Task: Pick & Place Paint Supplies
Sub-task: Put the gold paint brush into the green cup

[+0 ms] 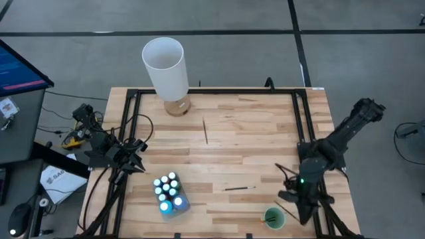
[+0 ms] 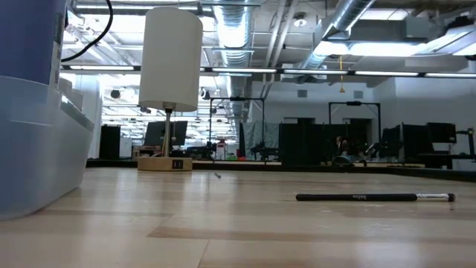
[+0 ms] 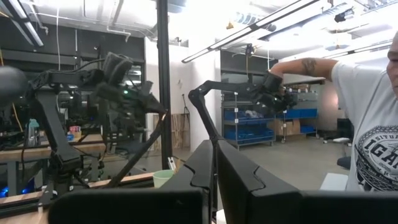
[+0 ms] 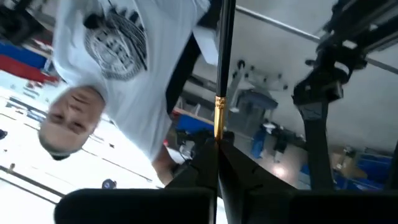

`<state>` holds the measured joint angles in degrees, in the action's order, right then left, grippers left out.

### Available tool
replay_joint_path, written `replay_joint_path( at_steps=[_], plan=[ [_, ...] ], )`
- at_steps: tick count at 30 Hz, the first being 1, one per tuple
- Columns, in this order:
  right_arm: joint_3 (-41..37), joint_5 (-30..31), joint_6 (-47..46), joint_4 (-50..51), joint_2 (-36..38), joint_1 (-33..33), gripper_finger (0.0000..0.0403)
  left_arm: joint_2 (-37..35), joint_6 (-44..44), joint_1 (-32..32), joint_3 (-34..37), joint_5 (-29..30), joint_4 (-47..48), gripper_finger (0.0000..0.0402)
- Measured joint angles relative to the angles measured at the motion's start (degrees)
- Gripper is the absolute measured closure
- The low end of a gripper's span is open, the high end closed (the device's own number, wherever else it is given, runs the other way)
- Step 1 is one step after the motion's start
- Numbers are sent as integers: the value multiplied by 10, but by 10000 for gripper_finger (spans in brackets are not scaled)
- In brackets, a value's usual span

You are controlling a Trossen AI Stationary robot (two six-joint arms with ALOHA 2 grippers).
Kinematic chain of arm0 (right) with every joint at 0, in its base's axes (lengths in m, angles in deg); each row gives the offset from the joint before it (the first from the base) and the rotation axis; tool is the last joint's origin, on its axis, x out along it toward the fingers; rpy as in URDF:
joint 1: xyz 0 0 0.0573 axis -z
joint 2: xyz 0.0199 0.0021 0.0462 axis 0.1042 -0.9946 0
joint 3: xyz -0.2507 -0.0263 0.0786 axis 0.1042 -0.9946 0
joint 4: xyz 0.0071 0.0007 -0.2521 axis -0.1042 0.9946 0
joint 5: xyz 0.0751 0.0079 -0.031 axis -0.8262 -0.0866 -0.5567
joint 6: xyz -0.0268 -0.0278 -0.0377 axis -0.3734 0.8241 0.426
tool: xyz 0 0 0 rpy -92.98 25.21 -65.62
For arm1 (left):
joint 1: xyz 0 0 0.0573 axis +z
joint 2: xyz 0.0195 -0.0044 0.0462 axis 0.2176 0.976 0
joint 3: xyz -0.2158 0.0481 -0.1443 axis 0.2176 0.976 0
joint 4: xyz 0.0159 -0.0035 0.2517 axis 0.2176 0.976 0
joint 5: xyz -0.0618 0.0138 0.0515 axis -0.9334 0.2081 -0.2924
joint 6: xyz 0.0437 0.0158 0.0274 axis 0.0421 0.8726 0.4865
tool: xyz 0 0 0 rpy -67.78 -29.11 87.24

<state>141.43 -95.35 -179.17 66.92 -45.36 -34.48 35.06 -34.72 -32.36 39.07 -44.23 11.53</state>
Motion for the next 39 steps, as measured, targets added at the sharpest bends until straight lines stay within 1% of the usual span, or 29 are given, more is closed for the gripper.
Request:
replay_joint_path(
  at_steps=[3, 6, 10, 14, 18, 24, 28, 32, 39],
  plan=[
    [0, 0, -5, -33, -21, -20, 403, 0, 0, 0, 0, 0, 0, 394],
    [0, -2, 1, -54, -46, -19, 403, 0, 0, 0, 0, 0, -1, 394],
    [0, -38, 1, -89, -69, -20, 403, 0, 0, 0, 0, 0, -3, 394],
    [0, -65, -3, -88, -78, -25, 403, 0, 0, 0, 0, 0, -3, 394],
    [0, -87, -8, -48, -78, -34, 403, 0, 0, 0, 0, 0, -3, 394],
    [0, -90, -8, -1, -78, -33, 403, 0, 0, 0, 0, 0, -3, 394],
    [0, -94, -9, -4, -92, -27, 403, 0, 0, 0, 0, 0, -3, 394],
    [0, -136, -7, -13, -112, -21, 403, 0, 0, 0, 0, 0, -4, 394],
    [0, -138, 3, -62, -143, -6, 403, 0, 0, 0, 0, 0, -5, 394]
  ],
)
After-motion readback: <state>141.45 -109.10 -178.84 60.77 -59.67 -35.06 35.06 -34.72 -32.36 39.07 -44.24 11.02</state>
